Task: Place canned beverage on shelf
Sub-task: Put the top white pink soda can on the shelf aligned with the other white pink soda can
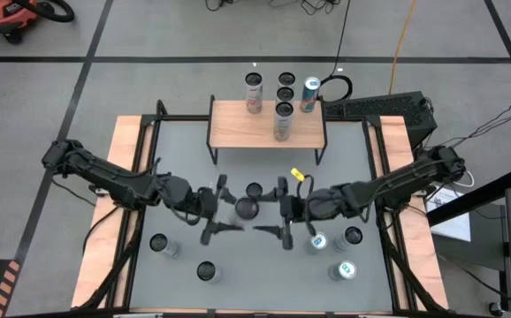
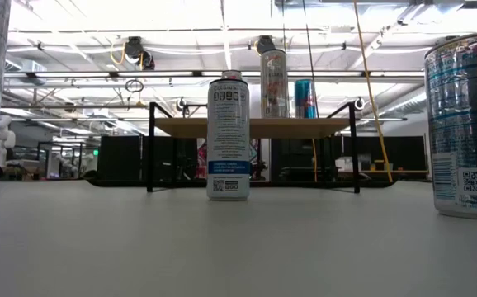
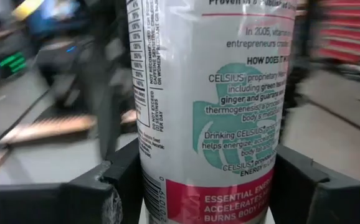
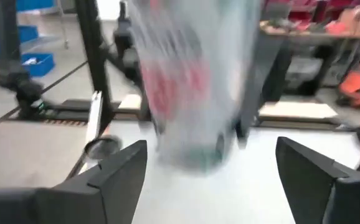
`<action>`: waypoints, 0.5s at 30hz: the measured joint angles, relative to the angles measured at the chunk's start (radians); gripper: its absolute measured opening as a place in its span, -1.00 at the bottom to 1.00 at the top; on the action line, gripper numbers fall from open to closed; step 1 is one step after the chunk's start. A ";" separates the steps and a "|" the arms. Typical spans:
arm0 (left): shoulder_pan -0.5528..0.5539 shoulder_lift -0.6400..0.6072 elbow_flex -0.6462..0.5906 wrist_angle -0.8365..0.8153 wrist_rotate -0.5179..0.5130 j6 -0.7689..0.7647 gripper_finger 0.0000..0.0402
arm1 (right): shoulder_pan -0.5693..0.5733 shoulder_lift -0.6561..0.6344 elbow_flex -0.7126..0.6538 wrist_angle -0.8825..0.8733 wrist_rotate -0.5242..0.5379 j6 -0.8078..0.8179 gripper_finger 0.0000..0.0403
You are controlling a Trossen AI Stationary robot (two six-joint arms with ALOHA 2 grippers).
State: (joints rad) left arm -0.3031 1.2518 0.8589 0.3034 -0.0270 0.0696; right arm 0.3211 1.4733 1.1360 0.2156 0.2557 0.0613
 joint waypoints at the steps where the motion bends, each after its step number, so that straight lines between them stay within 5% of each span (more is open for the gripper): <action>1: 0.000 0.000 0.000 0.016 0.047 0.021 0.22 | 0.005 0.012 -0.004 0.001 0.000 0.010 0.44; 9: 0.012 0.007 0.000 0.099 0.222 0.129 0.22 | 0.020 0.120 -0.008 0.189 -0.004 0.036 0.44; 15: 0.018 0.041 0.001 0.141 0.334 0.158 0.22 | 0.015 0.187 -0.009 0.349 -0.119 -0.010 0.44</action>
State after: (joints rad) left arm -0.2855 1.2930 0.8600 0.4446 0.3065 0.2272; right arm 0.3359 1.6607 1.1271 0.5651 0.1364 0.0510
